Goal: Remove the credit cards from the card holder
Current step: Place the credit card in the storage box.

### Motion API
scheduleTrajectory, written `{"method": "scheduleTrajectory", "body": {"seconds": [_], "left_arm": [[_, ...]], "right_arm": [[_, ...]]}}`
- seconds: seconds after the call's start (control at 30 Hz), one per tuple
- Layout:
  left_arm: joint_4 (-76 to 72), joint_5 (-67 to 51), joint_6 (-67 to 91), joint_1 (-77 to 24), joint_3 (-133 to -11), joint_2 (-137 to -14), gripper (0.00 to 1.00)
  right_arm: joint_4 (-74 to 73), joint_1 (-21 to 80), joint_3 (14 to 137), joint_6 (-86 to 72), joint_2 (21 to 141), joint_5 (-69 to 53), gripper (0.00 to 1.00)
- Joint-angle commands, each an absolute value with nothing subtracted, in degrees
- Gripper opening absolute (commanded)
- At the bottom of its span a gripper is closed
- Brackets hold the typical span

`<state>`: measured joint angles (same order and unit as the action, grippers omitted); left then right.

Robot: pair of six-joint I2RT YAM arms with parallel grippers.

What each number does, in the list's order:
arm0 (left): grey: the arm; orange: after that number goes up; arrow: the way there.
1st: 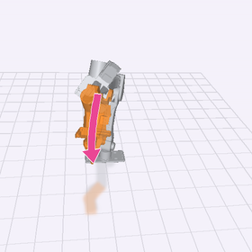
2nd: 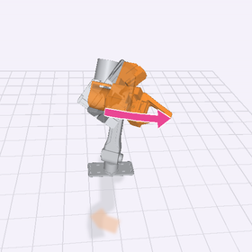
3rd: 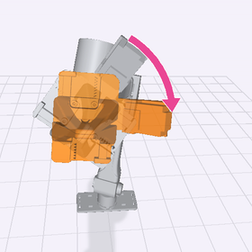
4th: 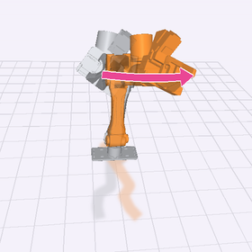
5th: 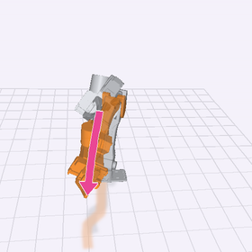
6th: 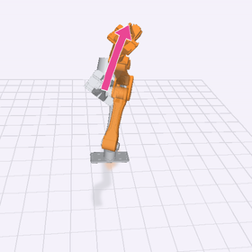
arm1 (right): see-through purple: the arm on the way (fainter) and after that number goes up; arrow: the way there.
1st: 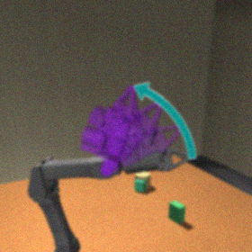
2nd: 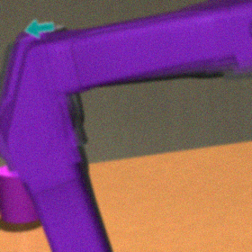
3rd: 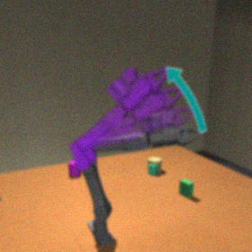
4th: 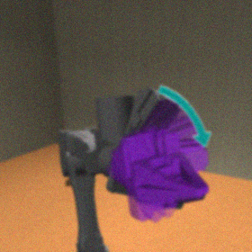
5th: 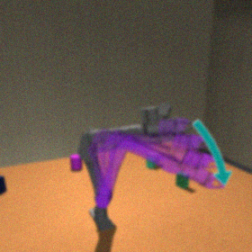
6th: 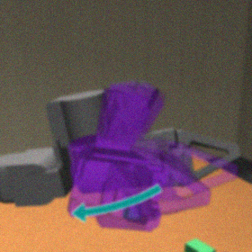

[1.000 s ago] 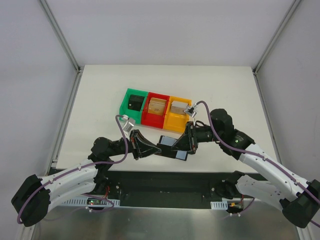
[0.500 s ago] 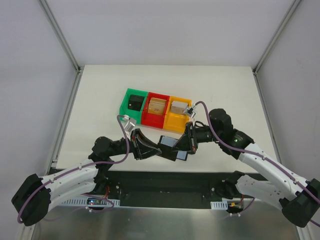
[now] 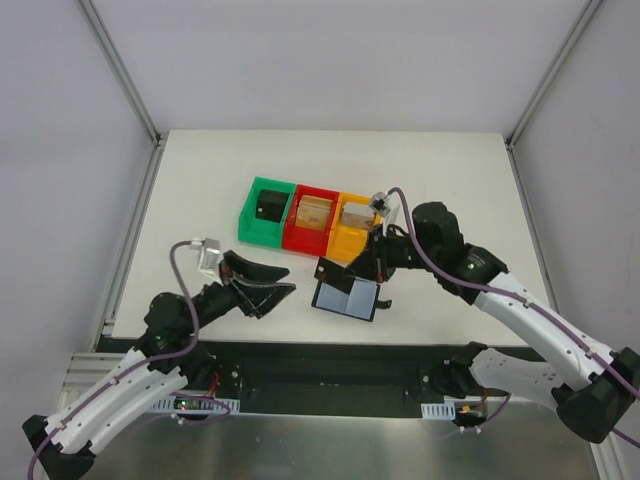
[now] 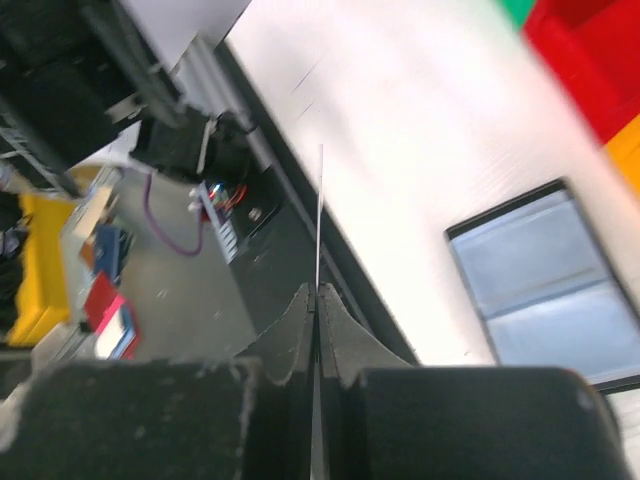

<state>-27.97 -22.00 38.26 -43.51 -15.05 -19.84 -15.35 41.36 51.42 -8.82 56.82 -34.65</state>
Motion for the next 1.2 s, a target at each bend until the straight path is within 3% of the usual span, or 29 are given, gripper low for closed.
{"method": "scheduleTrajectory", "body": {"seconds": [0.0, 0.13, 0.27, 0.4, 0.53, 0.83, 1.17], "left_arm": [[-9.7, 1.7, 37.3, -43.5, -15.4, -5.8, 0.55], [-0.8, 8.2, 39.4, -43.5, -15.6, 2.9, 0.51], [5.1, 8.2, 38.6, -43.5, -17.7, 4.2, 0.49], [8.9, 9.0, 37.3, -43.5, -19.8, 4.3, 0.48], [11.2, 11.3, 36.3, -43.4, -21.4, 4.9, 0.47], [19.2, 19.7, 37.1, -43.4, -25.0, 6.8, 0.46], [23.8, 22.2, 36.1, -43.5, -28.2, 6.9, 0.45]], "right_arm": [[-14.9, 41.0, 59.1, -2.1, 61.9, -23.0, 0.0], [-25.7, 40.7, 72.3, 3.2, 74.1, -21.2, 0.01], [-18.9, 41.0, 72.9, 3.1, 76.5, -17.9, 0.01], [-22.8, 41.2, 81.0, 0.7, 84.2, -13.1, 0.01], [-20.8, 42.8, 82.8, 11.1, 89.8, -15.4, 0.03], [7.1, 45.0, 72.3, 26.4, 90.0, -28.6, 0.0], [22.1, 44.9, 80.1, 26.3, 104.0, -31.3, 0.0]]}}
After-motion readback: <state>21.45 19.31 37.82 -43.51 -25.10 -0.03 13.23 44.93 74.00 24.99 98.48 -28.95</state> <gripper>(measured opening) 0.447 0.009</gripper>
